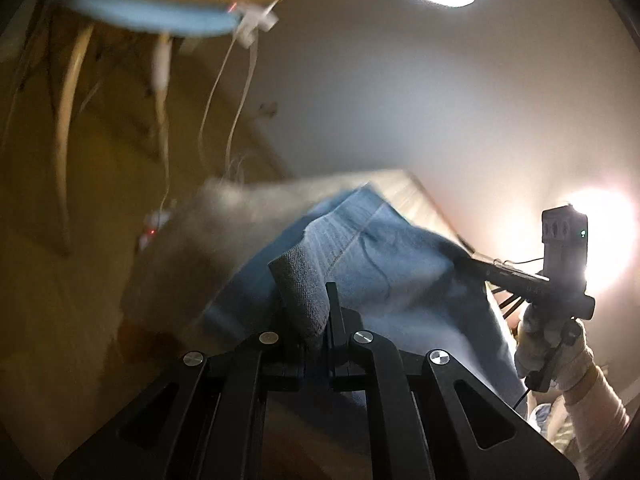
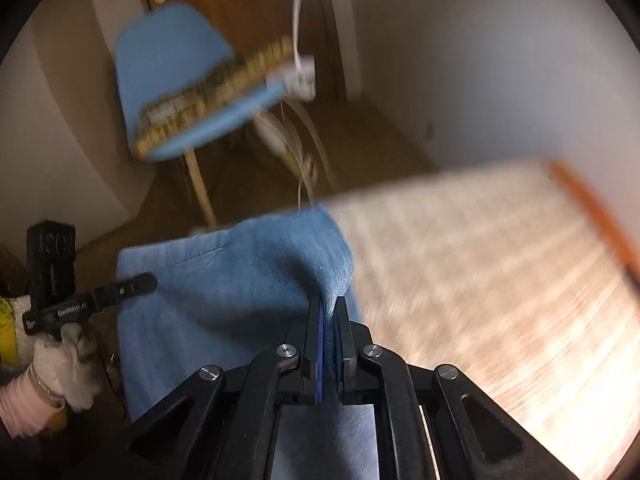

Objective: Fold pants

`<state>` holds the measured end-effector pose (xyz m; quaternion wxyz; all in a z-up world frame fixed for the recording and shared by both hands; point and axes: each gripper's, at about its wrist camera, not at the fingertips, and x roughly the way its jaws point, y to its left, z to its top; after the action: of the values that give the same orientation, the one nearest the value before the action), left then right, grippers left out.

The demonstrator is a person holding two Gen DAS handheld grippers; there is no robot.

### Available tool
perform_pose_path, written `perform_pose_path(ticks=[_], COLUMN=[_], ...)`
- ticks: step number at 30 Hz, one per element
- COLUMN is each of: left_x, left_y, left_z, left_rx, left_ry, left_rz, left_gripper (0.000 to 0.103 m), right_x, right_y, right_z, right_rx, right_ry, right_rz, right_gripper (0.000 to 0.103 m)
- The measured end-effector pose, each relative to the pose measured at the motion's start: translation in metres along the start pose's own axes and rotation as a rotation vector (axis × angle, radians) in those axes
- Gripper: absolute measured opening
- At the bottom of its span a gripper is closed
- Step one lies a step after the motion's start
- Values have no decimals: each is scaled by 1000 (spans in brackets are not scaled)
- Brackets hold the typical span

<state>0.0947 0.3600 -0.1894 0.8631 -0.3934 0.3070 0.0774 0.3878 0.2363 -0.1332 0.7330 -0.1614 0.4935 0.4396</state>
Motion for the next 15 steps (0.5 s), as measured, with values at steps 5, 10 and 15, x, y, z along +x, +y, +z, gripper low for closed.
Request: perform_pose_path(ticks=[5,10,15], left_x=[-1,-12,-34], left_y=[-5,-1,-5], left_z=[0,6,8], left_rx=[31,54,101], left_ry=[-25,-59,-89], left_rz=[17,98,143], left_gripper=[9,22,24], right_x=[11,-17,-71], right_y=[-9,-15,-18], right_z=[0,-6,-34], right_rx=[25,62,137], right_ry=[21,-32,-98], right_rz=[-51,-66,-91], right_gripper=[27,35,46])
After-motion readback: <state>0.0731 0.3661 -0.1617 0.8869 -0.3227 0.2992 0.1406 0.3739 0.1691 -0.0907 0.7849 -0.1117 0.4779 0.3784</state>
